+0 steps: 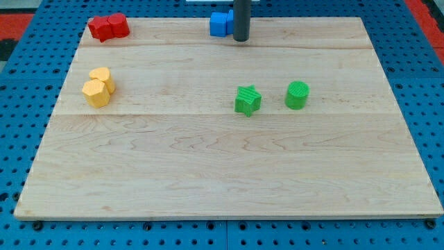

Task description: Push the green star left below the green circle

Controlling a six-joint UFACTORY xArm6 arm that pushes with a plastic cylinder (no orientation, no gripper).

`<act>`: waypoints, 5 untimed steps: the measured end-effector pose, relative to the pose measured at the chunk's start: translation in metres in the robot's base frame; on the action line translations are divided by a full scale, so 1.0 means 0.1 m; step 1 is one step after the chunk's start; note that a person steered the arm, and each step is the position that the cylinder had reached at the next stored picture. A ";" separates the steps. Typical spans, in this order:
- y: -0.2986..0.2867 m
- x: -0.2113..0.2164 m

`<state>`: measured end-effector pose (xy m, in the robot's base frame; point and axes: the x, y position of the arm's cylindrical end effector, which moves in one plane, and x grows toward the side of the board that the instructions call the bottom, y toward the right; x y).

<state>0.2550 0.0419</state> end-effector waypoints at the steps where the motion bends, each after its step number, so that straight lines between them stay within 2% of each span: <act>1: -0.01 0.01; 2: -0.01 0.02; 3: 0.04 0.39; 5: 0.04 0.59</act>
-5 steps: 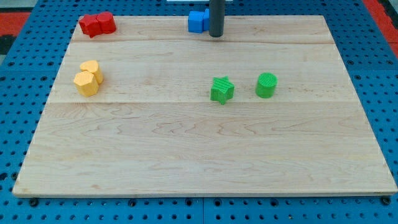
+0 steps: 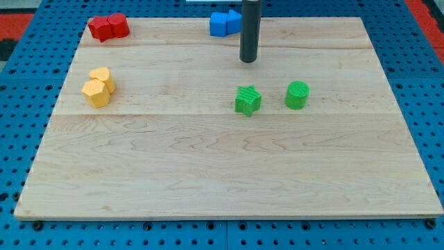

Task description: Push the green star left below the green circle

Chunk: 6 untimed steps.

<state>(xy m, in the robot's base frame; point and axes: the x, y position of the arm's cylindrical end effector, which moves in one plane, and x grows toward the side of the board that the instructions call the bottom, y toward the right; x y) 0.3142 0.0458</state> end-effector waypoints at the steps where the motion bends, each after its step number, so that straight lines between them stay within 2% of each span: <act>1: 0.00 0.27; 4: 0.00 1.26; 5: -0.12 1.31; 6: -0.50 1.01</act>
